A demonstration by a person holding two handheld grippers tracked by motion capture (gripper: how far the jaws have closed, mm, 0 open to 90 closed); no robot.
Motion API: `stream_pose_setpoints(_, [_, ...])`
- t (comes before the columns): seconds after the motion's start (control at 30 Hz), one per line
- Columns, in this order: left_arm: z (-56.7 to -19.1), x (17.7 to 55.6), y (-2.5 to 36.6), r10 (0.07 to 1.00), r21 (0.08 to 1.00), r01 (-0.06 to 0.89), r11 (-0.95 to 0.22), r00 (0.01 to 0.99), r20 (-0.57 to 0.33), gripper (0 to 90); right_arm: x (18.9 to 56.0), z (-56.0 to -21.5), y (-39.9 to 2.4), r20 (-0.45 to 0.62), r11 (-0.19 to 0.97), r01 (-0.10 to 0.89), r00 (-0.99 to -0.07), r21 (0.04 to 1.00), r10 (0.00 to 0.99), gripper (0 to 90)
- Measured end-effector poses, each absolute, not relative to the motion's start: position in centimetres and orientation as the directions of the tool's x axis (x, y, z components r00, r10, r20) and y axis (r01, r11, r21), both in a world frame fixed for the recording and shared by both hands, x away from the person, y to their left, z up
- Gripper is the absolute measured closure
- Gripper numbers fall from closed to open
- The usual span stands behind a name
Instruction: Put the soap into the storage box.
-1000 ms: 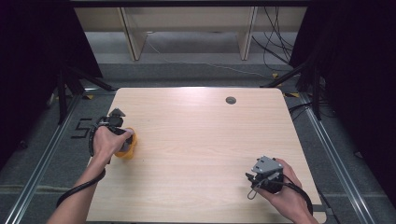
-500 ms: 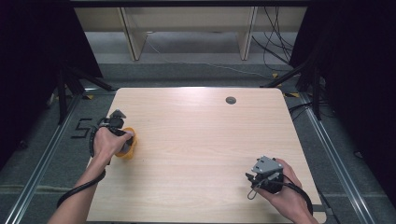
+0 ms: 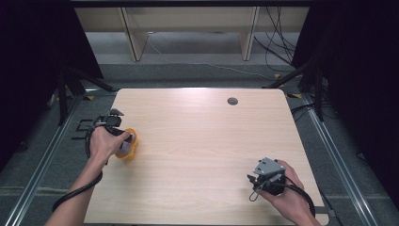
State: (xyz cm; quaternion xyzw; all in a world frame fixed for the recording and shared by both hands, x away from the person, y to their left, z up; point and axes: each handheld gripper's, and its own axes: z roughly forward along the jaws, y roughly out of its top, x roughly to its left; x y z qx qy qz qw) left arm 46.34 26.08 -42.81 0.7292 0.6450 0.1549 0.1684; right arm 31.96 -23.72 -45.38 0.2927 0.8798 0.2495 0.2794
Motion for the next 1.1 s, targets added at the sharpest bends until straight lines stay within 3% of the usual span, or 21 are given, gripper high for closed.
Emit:
stream_pose_setpoints(0.4, [-40.4,42.5,26.6,0.988,0.551,0.825,-0.127,0.156,-0.007,41.3,32.0,-45.4,-23.7,-0.346,0.702,0.375,-0.67,0.605,0.656,36.3])
stream_pose_setpoints(0.67, [-40.6,40.0,26.9,0.976,0.606,0.778,-0.167,0.22,-0.013,39.1,32.0,-45.4,-23.7,-0.345,0.701,0.377,-0.67,0.605,0.658,36.3])
stream_pose_setpoints(0.8, [-41.1,38.2,26.8,0.972,0.668,0.718,-0.196,0.231,0.037,35.9,31.9,-45.5,-23.6,-0.331,0.694,0.388,-0.67,0.607,0.665,36.2])
stream_pose_setpoints(1.1, [-42.3,35.0,26.5,0.966,0.703,0.688,-0.181,0.257,-0.003,31.3,31.9,-45.5,-23.6,-0.331,0.693,0.39,-0.669,0.606,0.666,36.2])
